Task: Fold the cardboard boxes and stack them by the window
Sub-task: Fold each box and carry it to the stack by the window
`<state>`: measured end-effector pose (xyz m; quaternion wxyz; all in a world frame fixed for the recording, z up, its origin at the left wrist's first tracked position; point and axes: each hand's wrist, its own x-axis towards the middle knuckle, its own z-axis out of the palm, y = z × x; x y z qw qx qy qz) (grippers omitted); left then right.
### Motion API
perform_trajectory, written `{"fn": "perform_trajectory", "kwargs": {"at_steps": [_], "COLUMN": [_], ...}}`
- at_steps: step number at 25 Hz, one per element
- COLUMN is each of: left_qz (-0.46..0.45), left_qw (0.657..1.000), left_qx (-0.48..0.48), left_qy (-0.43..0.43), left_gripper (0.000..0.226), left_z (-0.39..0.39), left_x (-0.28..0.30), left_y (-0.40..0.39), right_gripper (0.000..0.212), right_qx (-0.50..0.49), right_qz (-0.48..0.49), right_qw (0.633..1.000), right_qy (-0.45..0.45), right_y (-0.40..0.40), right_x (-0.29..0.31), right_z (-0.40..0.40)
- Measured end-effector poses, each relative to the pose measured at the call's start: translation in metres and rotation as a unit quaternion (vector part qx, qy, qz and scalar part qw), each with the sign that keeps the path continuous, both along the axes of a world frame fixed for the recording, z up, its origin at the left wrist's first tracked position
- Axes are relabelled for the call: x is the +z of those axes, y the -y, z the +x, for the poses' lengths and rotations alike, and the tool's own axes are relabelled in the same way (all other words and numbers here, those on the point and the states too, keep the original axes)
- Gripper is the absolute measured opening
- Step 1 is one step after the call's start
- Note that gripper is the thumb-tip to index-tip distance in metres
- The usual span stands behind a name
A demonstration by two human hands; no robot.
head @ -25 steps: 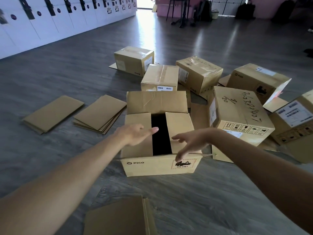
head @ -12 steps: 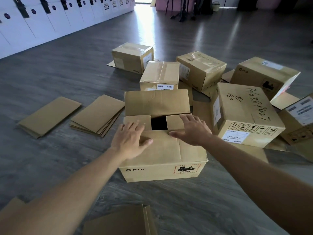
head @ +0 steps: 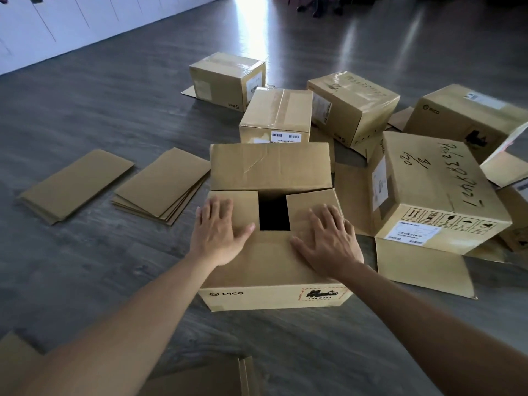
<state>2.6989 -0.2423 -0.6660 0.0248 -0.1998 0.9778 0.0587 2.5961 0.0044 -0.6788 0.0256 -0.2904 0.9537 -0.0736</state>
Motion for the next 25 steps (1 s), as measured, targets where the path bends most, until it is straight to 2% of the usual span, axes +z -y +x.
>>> {"fn": "perform_trajectory", "kwargs": {"at_steps": [4, 7, 12, 15, 17, 19, 22, 25], "left_qz": [0.087, 0.188, 0.371, 0.401, 0.38, 0.347, 0.242, 0.102], "left_qw": [0.99, 0.968, 0.887, 0.849, 0.856, 0.876, 0.929, 0.977], "left_qx": [0.093, 0.122, 0.149, 0.127, 0.125, 0.119, 0.088, 0.06], "left_qy": [-0.058, -0.114, -0.231, -0.319, -0.329, -0.313, -0.265, -0.177], "left_gripper": [0.103, 0.103, 0.109, 0.113, 0.114, 0.111, 0.098, 0.082], "left_z": [-0.028, -0.047, -0.062, -0.061, -0.058, -0.048, -0.024, -0.001], "left_x": [0.005, 0.01, 0.015, 0.031, 0.041, 0.048, 0.049, 0.043], "left_y": [0.032, 0.041, 0.04, 0.042, 0.04, 0.034, 0.026, 0.018], "right_gripper": [0.1, 0.097, 0.096, 0.093, 0.09, 0.086, 0.073, 0.066], "right_qx": [-0.004, -0.001, -0.002, 0.007, 0.005, 0.001, 0.037, 0.089], "right_qz": [-0.001, -0.003, -0.006, -0.016, -0.009, -0.011, -0.049, -0.108], "right_qw": [1.0, 1.0, 1.0, 0.999, 1.0, 0.999, 0.99, 0.962], "right_qy": [-0.005, -0.008, -0.016, -0.026, -0.022, -0.034, -0.127, -0.232], "right_y": [0.0, 0.0, 0.001, 0.0, 0.0, 0.0, 0.002, 0.004], "right_x": [-0.004, -0.006, -0.005, -0.003, 0.0, 0.006, 0.018, 0.023], "right_z": [-0.002, -0.003, -0.002, 0.0, 0.002, 0.005, 0.014, 0.018]}}
